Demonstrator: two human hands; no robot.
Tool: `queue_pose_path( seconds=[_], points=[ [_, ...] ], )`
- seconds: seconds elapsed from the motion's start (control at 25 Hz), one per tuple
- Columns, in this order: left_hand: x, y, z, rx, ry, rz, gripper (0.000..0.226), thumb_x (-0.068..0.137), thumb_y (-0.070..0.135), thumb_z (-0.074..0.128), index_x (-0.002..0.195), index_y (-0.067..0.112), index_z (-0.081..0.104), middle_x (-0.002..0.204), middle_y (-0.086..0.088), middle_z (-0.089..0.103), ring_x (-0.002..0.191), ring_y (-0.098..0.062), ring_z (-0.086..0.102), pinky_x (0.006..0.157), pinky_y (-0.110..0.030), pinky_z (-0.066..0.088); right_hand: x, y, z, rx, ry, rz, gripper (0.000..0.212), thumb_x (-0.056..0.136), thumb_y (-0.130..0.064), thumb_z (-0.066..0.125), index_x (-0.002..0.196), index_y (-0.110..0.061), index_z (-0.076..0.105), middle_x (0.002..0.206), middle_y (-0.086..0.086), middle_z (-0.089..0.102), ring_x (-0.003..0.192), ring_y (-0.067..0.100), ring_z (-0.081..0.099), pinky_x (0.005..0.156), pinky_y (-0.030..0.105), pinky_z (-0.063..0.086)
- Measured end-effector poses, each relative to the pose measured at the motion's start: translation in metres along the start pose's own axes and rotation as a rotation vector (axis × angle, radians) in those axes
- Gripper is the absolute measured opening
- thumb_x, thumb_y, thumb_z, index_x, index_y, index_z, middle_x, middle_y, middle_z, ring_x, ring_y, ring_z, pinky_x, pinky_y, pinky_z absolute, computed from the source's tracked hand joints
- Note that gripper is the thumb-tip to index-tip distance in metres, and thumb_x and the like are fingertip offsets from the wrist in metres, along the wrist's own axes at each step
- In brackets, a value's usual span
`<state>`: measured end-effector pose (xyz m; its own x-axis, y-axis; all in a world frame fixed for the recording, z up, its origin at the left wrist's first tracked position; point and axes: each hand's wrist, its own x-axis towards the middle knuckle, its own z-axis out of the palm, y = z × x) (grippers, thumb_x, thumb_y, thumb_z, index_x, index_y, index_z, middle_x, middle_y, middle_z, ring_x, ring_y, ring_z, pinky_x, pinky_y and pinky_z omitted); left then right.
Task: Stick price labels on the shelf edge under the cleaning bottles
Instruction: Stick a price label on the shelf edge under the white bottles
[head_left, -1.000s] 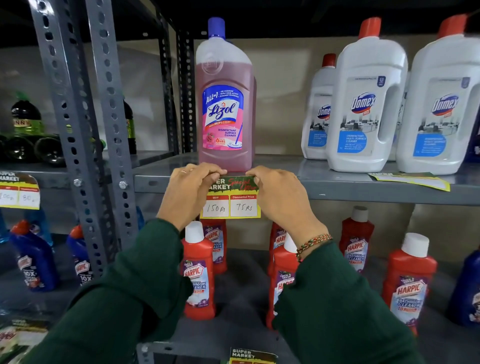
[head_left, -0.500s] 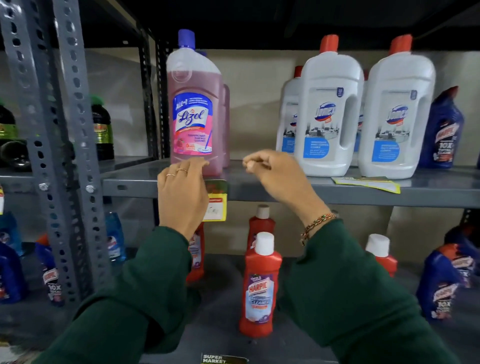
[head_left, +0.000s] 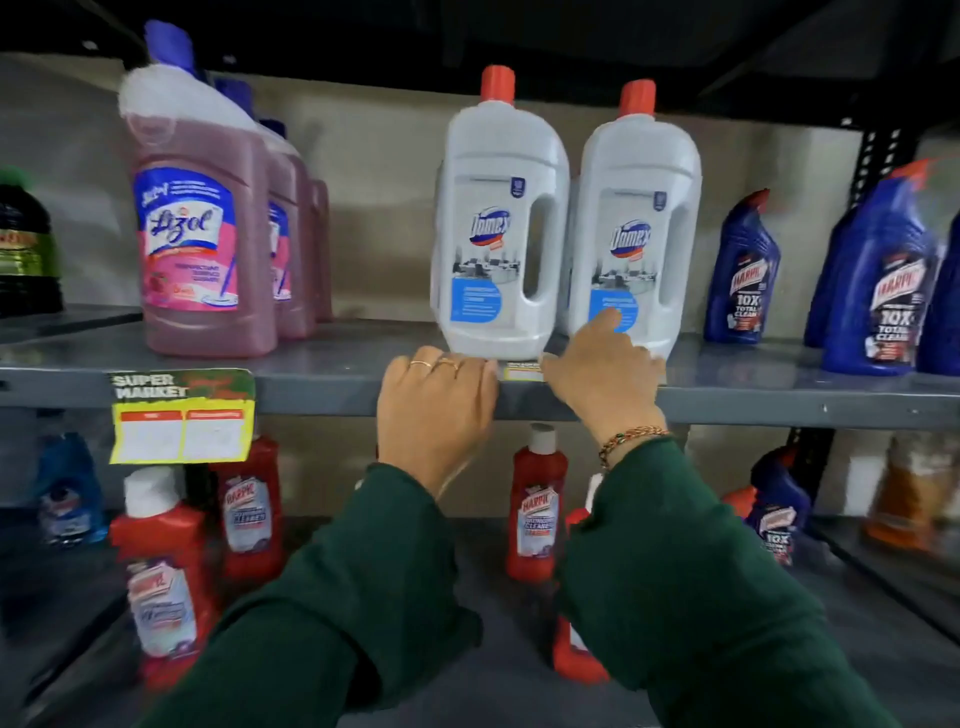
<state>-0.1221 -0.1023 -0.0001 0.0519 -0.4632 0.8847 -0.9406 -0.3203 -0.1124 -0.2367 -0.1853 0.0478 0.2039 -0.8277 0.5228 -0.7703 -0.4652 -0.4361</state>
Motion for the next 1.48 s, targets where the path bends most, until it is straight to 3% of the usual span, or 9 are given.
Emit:
queue_pose_path(
  seconds=[0.12, 0.24, 0.32, 0.4, 0.48, 0.64, 0.92, 1.04, 1.48],
  points=[
    [0.0, 0.0, 0.005, 0.07, 0.029, -0.023, 0.033, 0.092, 0.024, 0.041, 0.067, 0.011, 0.058, 0.064, -0.011, 0.068, 0.058, -0.029, 0.053, 0.055, -0.037, 0.034, -0.003, 0.008, 0.001, 0.348, 0.168, -0.136, 0.054, 0.083, -0.003, 0.05, 0.13, 0.006, 0.024, 0.122, 0.024, 0.053, 0.11, 0.041, 0.053, 0.085, 0.038, 0.044],
    [0.001, 0.007, -0.001, 0.029, 0.024, -0.085, 0.039, 0.093, 0.028, 0.034, 0.073, 0.009, 0.061, 0.065, -0.014, 0.068, 0.06, -0.031, 0.054, 0.057, -0.038, 0.036, -0.008, 0.022, -0.01, 0.776, 0.131, -0.136, 0.043, 0.083, -0.009, 0.061, 0.12, -0.009, 0.039, 0.085, 0.0, 0.061, 0.086, 0.019, 0.061, 0.062, 0.016, 0.039],
    [0.006, 0.012, -0.01, -0.203, 0.043, -0.209, 0.035, 0.095, 0.029, 0.03, 0.101, 0.01, 0.059, 0.082, -0.017, 0.07, 0.073, -0.033, 0.058, 0.066, -0.04, 0.038, -0.01, 0.032, -0.019, 0.886, -0.009, -0.208, 0.045, 0.081, -0.016, 0.067, 0.121, -0.019, 0.049, 0.083, -0.004, 0.059, 0.08, 0.008, 0.059, 0.067, 0.012, 0.046],
    [0.017, 0.018, -0.024, -0.565, -0.014, -0.309, 0.033, 0.096, 0.026, 0.037, 0.128, 0.02, 0.043, 0.117, -0.012, 0.062, 0.103, -0.029, 0.055, 0.086, -0.042, 0.041, -0.011, 0.04, -0.021, 0.833, -0.09, -0.312, 0.032, 0.081, -0.015, 0.067, 0.112, -0.02, 0.061, 0.096, 0.001, 0.063, 0.089, 0.012, 0.06, 0.083, 0.027, 0.052],
    [0.027, 0.027, -0.036, -0.603, -0.12, -0.249, 0.035, 0.093, 0.021, 0.049, 0.128, 0.022, 0.047, 0.127, -0.006, 0.057, 0.114, -0.022, 0.049, 0.096, -0.034, 0.036, -0.014, 0.045, -0.021, 0.806, -0.091, -0.373, 0.022, 0.08, -0.013, 0.066, 0.101, -0.019, 0.067, 0.095, 0.0, 0.066, 0.087, 0.011, 0.059, 0.085, 0.028, 0.051],
    [0.031, 0.045, -0.042, -0.468, -0.19, -0.196, 0.016, 0.086, 0.015, 0.06, 0.098, 0.017, 0.07, 0.098, -0.005, 0.072, 0.092, -0.019, 0.06, 0.083, -0.033, 0.044, -0.015, 0.059, -0.023, 0.714, -0.062, -0.495, 0.011, 0.08, -0.014, 0.066, 0.09, -0.017, 0.066, 0.077, -0.018, 0.058, 0.075, -0.002, 0.056, 0.071, 0.005, 0.043],
    [0.009, 0.064, -0.03, -0.422, -0.19, -0.192, 0.009, 0.083, 0.021, 0.064, 0.087, 0.019, 0.071, 0.093, -0.002, 0.065, 0.09, -0.02, 0.046, 0.082, -0.042, 0.041, -0.012, 0.079, -0.027, 0.328, -0.109, -0.709, 0.016, 0.083, -0.02, 0.063, 0.085, -0.005, 0.068, 0.101, 0.005, 0.056, 0.088, 0.012, 0.049, 0.079, 0.024, 0.04],
    [0.006, 0.063, -0.023, -0.374, -0.169, -0.234, 0.009, 0.076, 0.019, 0.071, 0.08, 0.011, 0.072, 0.101, -0.002, 0.054, 0.096, -0.013, 0.035, 0.082, -0.026, 0.03, -0.013, 0.078, -0.02, 0.296, -0.095, -0.699, 0.018, 0.081, -0.02, 0.066, 0.084, -0.002, 0.07, 0.106, 0.007, 0.054, 0.087, 0.011, 0.046, 0.079, 0.026, 0.043],
    [0.019, 0.06, -0.021, -0.404, -0.151, -0.233, 0.008, 0.082, 0.017, 0.065, 0.075, 0.012, 0.066, 0.077, -0.002, 0.06, 0.077, -0.02, 0.054, 0.068, -0.031, 0.04, -0.007, 0.068, -0.021, 0.348, -0.035, -0.547, 0.021, 0.08, -0.024, 0.066, 0.072, -0.004, 0.065, 0.085, 0.012, 0.06, 0.076, 0.021, 0.054, 0.067, 0.031, 0.042]
  ],
)
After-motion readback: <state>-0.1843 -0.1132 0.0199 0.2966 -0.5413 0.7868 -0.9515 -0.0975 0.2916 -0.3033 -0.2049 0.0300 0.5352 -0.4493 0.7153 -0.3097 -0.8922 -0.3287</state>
